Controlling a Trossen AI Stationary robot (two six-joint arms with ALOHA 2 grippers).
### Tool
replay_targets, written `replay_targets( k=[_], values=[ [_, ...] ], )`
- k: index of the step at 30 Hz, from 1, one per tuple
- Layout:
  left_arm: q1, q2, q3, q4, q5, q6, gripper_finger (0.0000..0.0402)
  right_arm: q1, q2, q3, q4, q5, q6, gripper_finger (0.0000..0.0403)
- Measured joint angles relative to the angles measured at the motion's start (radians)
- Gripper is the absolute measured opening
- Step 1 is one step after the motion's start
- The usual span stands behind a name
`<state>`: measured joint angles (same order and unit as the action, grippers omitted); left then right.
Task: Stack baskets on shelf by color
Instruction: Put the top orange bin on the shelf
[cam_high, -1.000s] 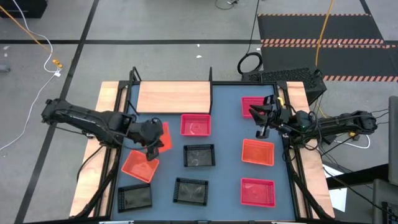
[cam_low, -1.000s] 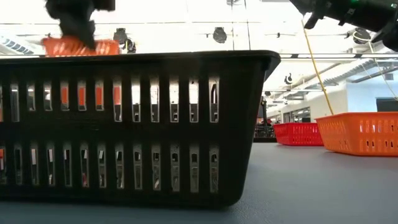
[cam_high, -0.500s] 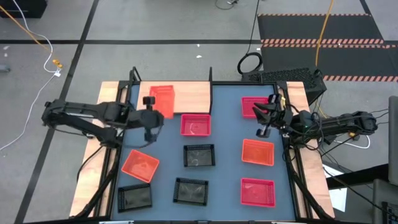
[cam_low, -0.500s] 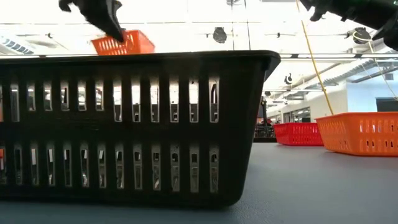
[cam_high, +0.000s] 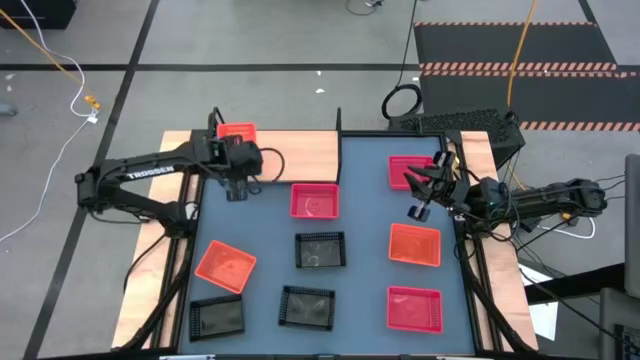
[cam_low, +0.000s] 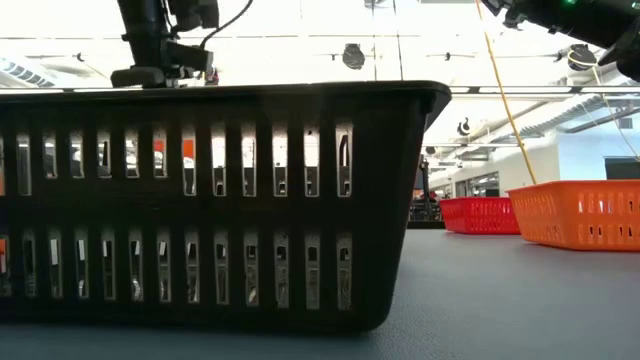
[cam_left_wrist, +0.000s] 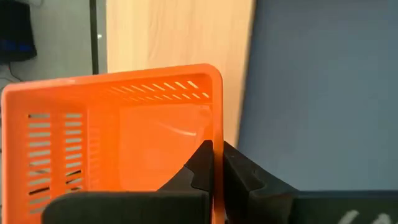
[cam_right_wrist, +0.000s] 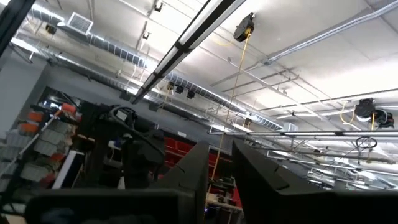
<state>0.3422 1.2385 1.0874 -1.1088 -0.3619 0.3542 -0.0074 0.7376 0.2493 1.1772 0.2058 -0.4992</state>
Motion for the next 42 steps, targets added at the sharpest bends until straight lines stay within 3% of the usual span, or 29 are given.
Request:
replay_targets(
  k=[8,19,23,31,42],
  values=[
    [0.113,-0.007,-0.087,0.144,0.130,0.130,0.0013,0.000,0.000,0.000,-0.001,0.001,-0.042,0.0065],
    [0.205,-0.010,-0.278,0.195,0.128,0.172,0.0017,-0.047,0.000,0.000,-0.008,0.002,-0.023,0.0065],
    [0.217,-0.009,-0.294,0.208,0.132,0.204,0.0027,-0.062,0.001,0.000,-0.009,0.000,-0.002,0.0065],
    [0.218,-0.018,-0.295,0.291,0.139,0.266,0.0009,-0.072,0.001,0.000,-0.032,0.000,0.023,0.0065],
    [0.220,-0.057,-0.295,0.298,0.115,0.207,0.0080,-0.072,0.001,0.000,-0.057,0.000,0.081,0.0065]
  ],
)
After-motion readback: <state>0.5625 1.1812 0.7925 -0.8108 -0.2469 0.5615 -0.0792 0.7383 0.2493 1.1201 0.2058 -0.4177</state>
